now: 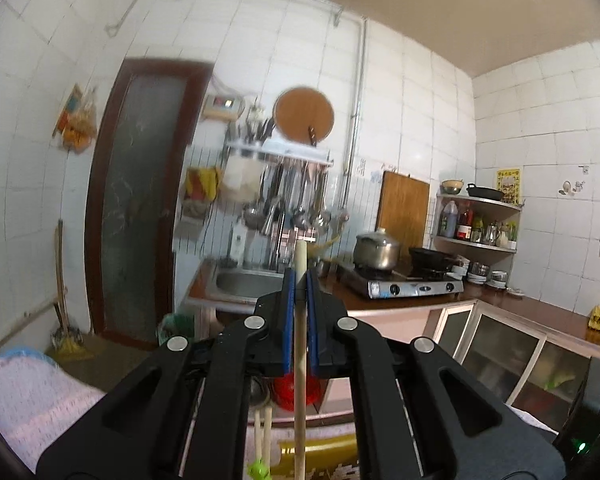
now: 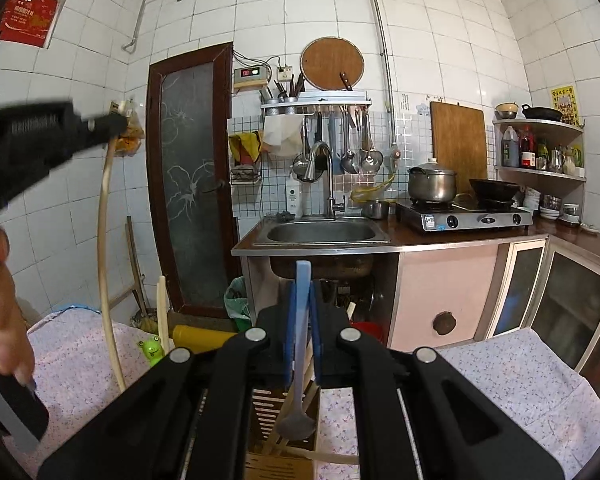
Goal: Organize utensils
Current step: 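Lift the chopstick and blue utensil over the yellow holder and lower them in, then open both tools to release the items into the holder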
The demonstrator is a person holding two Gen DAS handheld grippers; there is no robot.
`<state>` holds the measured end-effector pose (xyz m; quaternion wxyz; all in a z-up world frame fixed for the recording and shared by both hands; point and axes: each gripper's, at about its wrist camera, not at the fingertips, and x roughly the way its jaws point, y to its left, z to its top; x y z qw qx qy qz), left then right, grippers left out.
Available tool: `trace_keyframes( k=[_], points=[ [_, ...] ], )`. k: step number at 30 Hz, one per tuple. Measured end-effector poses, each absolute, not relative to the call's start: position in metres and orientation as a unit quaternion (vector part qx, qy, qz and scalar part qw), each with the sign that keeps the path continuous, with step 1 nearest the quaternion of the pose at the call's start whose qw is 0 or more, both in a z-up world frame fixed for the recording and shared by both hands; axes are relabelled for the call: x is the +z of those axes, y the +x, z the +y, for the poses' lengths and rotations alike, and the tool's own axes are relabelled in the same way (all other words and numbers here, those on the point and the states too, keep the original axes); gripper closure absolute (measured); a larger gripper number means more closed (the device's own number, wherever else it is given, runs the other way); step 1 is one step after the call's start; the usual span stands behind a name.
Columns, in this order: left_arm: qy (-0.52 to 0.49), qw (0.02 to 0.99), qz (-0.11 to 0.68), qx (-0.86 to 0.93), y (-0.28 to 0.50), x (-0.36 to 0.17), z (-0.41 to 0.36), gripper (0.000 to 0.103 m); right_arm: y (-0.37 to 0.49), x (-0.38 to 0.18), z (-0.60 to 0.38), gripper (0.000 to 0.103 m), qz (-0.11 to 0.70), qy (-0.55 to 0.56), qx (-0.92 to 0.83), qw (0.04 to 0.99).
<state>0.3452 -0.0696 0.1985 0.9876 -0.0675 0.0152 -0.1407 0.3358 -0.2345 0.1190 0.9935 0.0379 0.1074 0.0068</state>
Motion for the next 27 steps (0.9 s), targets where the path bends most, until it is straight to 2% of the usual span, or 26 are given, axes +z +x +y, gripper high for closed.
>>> trace_keyframes(
  k=[2,14,16,17,18,19,20,21,23,25,27],
  points=[
    [-0.049,0.989,0.001,-0.137,0.348,0.198,-0.078,0.098,0.337,0.119,-0.235,0.096,0.109,0.039,0.006,0.993],
    [-0.033,0.988,0.068,-0.132,0.371,0.139,-0.084,0.098,0.341,0.102,-0.236,0.096,0.135,0.048,0.007,0.99],
    [-0.046,0.988,0.086,-0.123,0.363,0.137,-0.072,0.085,0.339,0.104,-0.239,0.09,0.141,0.056,0.002,0.988],
    [-0.049,0.987,0.098,-0.12,0.356,0.137,-0.065,0.058,0.337,0.106,-0.24,0.081,0.146,0.06,-0.001,0.987],
    [-0.049,0.987,0.103,-0.114,0.349,0.137,-0.059,0.034,0.335,0.108,-0.242,0.054,0.149,0.065,-0.001,0.987],
    [-0.048,0.988,0.102,-0.103,0.337,0.137,-0.052,0.03,0.329,0.111,-0.244,0.039,0.15,0.072,-0.002,0.986],
    [-0.044,0.99,0.095,-0.092,0.322,0.137,-0.045,0.025,0.32,0.115,-0.246,0.039,0.147,0.08,-0.002,0.986],
    [-0.04,0.991,0.096,-0.087,0.312,0.137,-0.04,0.017,0.313,0.116,-0.247,0.039,0.146,0.08,-0.003,0.986],
    [-0.035,0.99,0.114,-0.078,0.289,0.136,-0.03,0.008,0.291,0.121,-0.247,0.037,0.143,0.074,-0.01,0.987],
    [-0.042,0.988,0.129,-0.077,0.258,0.13,-0.016,0.005,0.266,0.122,-0.249,0.024,0.136,0.071,-0.017,0.988],
    [-0.037,0.987,0.139,-0.075,0.231,0.119,-0.007,0.005,0.237,0.117,-0.25,0.017,0.131,0.066,-0.026,0.989]
  ],
)
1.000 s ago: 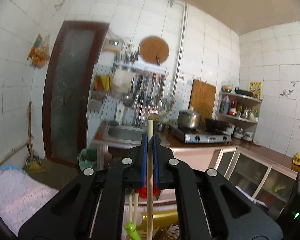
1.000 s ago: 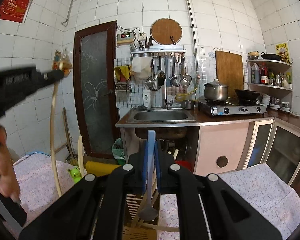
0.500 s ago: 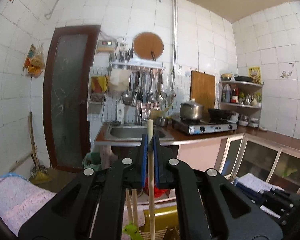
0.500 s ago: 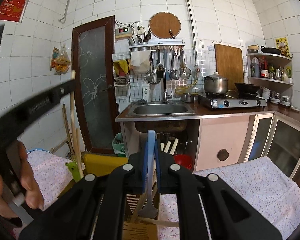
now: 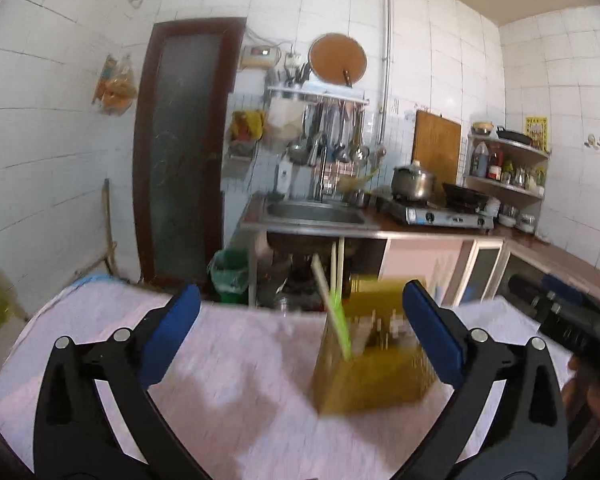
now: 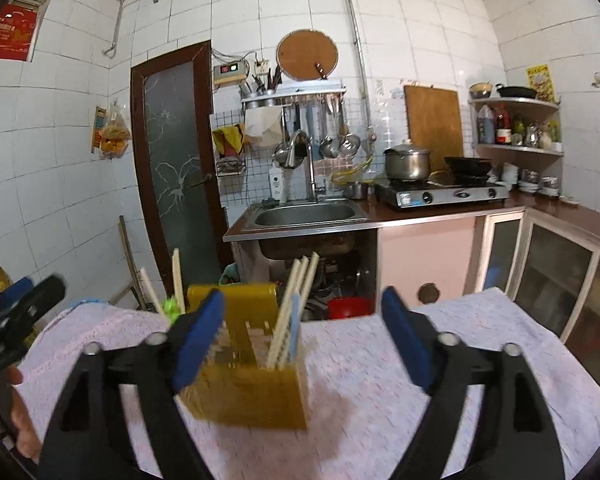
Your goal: Organize utensils
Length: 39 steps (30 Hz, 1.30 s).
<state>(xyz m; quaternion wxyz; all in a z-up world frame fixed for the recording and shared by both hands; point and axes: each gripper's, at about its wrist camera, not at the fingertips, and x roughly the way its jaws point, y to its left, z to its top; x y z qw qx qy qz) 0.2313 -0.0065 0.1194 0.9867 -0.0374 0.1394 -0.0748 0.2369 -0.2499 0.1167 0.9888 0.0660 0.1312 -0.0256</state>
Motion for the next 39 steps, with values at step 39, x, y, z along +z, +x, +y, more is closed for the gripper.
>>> trace_keyframes(
  k=[39],
  points=[
    [-0.011,0.99,0.137,-0.044,0.087,0.007,0.017,0.005,0.071,0.008,-0.213,0.005,0.115,0.021,-0.049,0.992]
  ],
)
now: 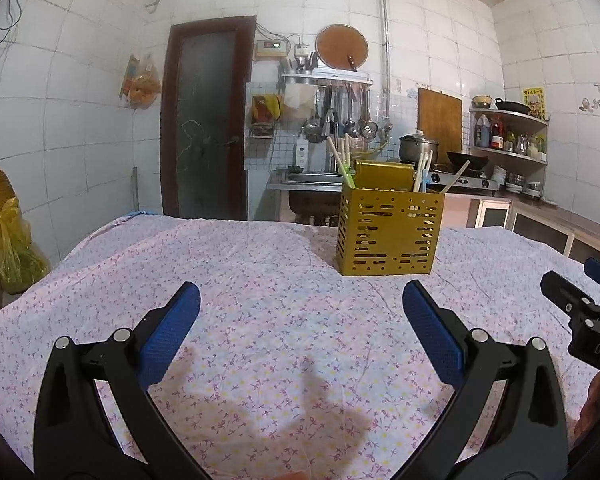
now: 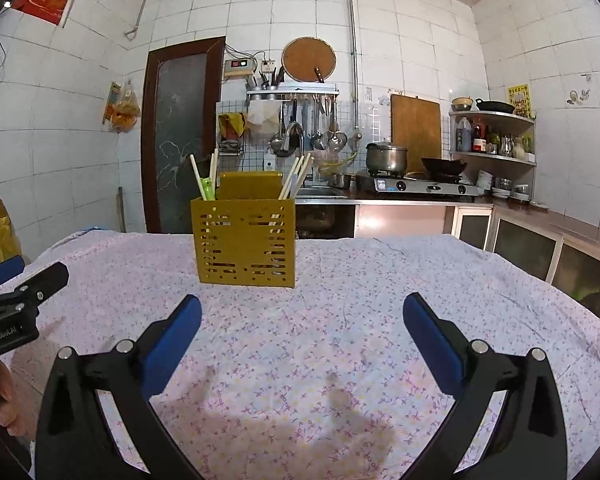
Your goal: Organize utensils
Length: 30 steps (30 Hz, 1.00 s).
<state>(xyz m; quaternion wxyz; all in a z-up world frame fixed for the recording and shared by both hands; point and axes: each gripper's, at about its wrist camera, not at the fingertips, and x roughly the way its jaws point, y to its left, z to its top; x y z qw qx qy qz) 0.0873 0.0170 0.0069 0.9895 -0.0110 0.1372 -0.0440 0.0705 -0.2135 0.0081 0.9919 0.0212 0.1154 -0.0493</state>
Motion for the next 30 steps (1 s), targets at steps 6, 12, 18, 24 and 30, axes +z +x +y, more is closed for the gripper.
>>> trace_keyframes(
  k=[6,12,18,24,30],
  points=[
    [-0.009,0.99,0.131,-0.042,0.0854,0.0076,0.0168,0.005,0.0658,0.0075,-0.2148,0.005,0.112,0.023,-0.052,0.992],
    [-0.008,0.991,0.127,-0.04,0.0835,0.0085,0.0173,0.005,0.0646,0.0082,-0.2167,0.005,0.112,0.023,-0.054,0.992],
    [-0.008,0.991,0.125,-0.04,0.0825,0.0083,0.0174,0.005,0.0635,0.0089,-0.2179,0.005,0.112,0.024,-0.057,0.992],
    [-0.009,0.991,0.124,-0.04,0.0827,0.0085,0.0182,0.005,0.0632,0.0092,-0.2187,0.005,0.111,0.024,-0.057,0.992],
    [-0.011,0.991,0.126,-0.039,0.0829,0.0079,0.0194,0.005,0.0635,0.0091,-0.2193,0.005,0.111,0.025,-0.057,0.992]
  ],
)
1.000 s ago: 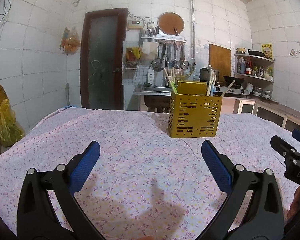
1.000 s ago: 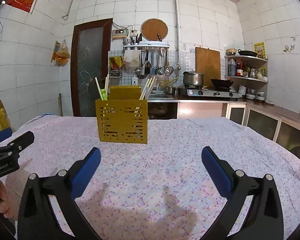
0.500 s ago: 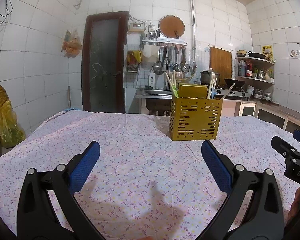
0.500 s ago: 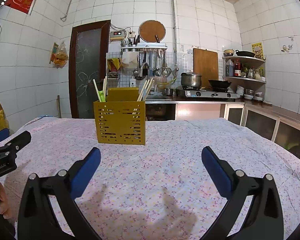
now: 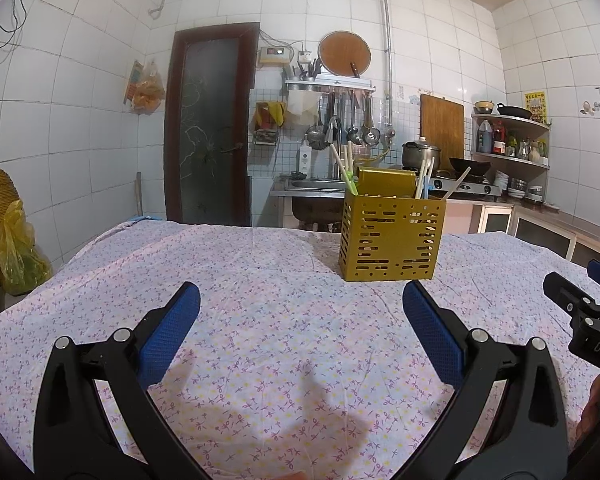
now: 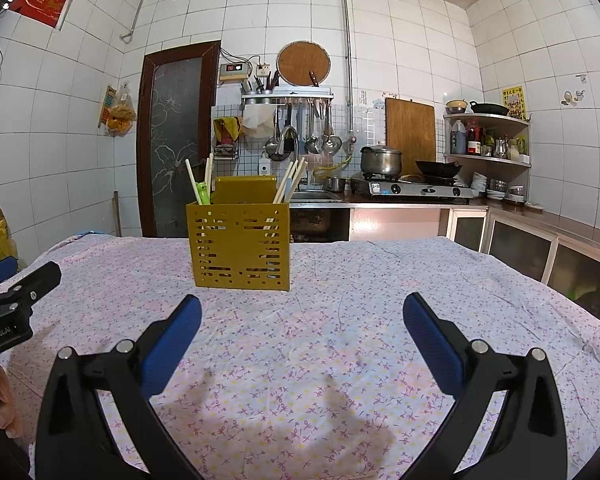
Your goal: Organize utensils
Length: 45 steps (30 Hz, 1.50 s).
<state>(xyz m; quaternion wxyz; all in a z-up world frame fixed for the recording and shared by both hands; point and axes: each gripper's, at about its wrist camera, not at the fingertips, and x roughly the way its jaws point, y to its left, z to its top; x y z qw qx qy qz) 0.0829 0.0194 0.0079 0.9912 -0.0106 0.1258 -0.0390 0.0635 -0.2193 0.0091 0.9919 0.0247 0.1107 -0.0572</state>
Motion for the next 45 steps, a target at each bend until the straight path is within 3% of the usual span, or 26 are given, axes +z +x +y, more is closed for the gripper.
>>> trace_keyframes(
  k=[45],
  points=[
    [-0.006,0.993,0.114,-0.04,0.0763,0.0113,0.0196,0.005,0.0681,0.0056,-0.2194,0.005,0.116,0.025,-0.061,0.991]
  ],
)
